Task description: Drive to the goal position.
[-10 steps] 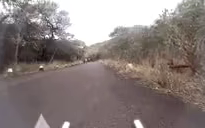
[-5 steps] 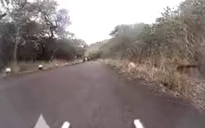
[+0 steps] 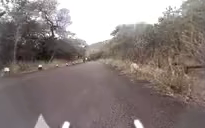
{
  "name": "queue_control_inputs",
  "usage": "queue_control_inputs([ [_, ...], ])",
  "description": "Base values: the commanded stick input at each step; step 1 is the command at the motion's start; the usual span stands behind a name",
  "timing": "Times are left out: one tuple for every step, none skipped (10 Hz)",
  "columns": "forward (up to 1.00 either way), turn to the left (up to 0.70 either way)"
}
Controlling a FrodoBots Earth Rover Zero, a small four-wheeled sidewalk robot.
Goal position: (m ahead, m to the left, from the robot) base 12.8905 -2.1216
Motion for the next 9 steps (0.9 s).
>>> queue_control_inputs([
  [0.50,0.00],
  [0.50,0.00],
  [0.50,0.00],
  [0.50,0.00],
  [0.50,0.00],
  [0.50,0.00],
  [0.50,0.00],
  [0.50,0.00],
  [0.50,0.00],
])
